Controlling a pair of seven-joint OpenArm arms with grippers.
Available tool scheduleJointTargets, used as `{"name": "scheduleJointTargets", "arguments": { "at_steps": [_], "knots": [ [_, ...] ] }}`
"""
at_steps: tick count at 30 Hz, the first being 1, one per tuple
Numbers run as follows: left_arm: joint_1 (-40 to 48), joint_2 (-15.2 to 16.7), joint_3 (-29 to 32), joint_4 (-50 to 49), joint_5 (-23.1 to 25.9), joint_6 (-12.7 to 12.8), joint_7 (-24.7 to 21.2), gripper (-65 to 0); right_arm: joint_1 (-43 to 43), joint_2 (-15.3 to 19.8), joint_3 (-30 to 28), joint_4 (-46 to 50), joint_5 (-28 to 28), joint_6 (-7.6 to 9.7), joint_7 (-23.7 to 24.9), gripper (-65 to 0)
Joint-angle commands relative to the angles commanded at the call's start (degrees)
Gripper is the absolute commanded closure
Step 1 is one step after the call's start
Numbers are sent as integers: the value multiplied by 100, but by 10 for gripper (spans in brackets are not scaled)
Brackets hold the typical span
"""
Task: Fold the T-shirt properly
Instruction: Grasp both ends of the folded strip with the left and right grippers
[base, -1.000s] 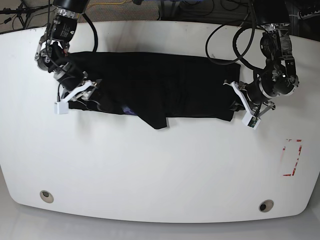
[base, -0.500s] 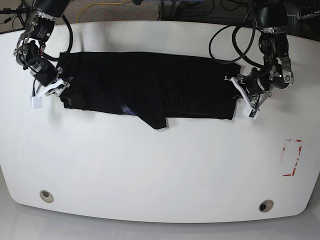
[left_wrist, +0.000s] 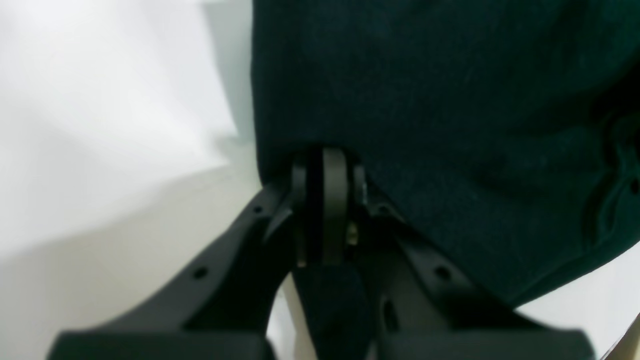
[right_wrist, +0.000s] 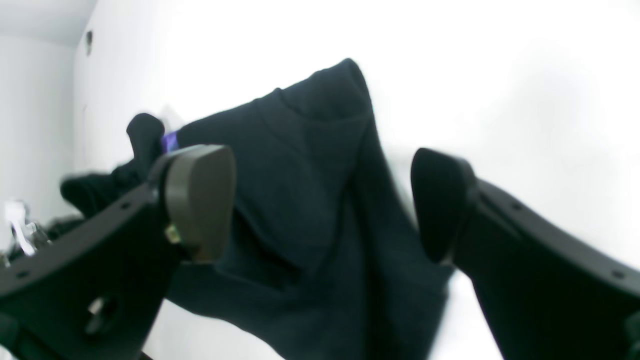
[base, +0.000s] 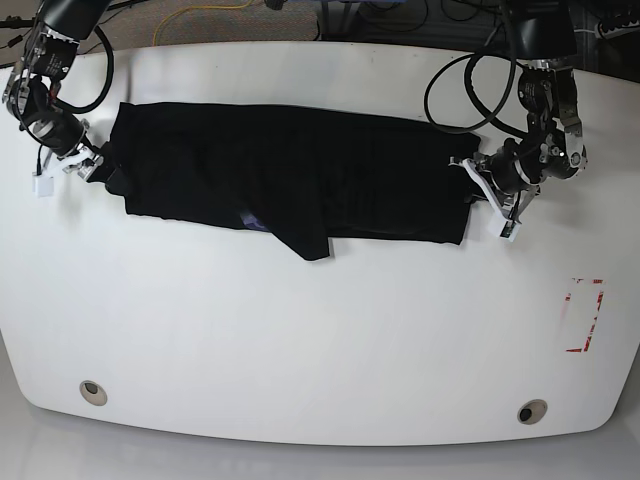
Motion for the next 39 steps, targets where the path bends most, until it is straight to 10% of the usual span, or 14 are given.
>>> {"name": "scheduleJointTargets", "arguments": {
  "at_steps": [18,26,39],
  "knots": [
    [0,-9,-9,35,0,0,0,-29,-44,-273,-782,-193,-53,88,299,-525],
    [0,-114,-9,44,0,0,9,-29,105,-712,-809,369,-976,62,281,-518],
    [0,-114,-9,9,0,70,35,-31,334,-879,-809,571,-1653,70,273,0]
  ]
}}
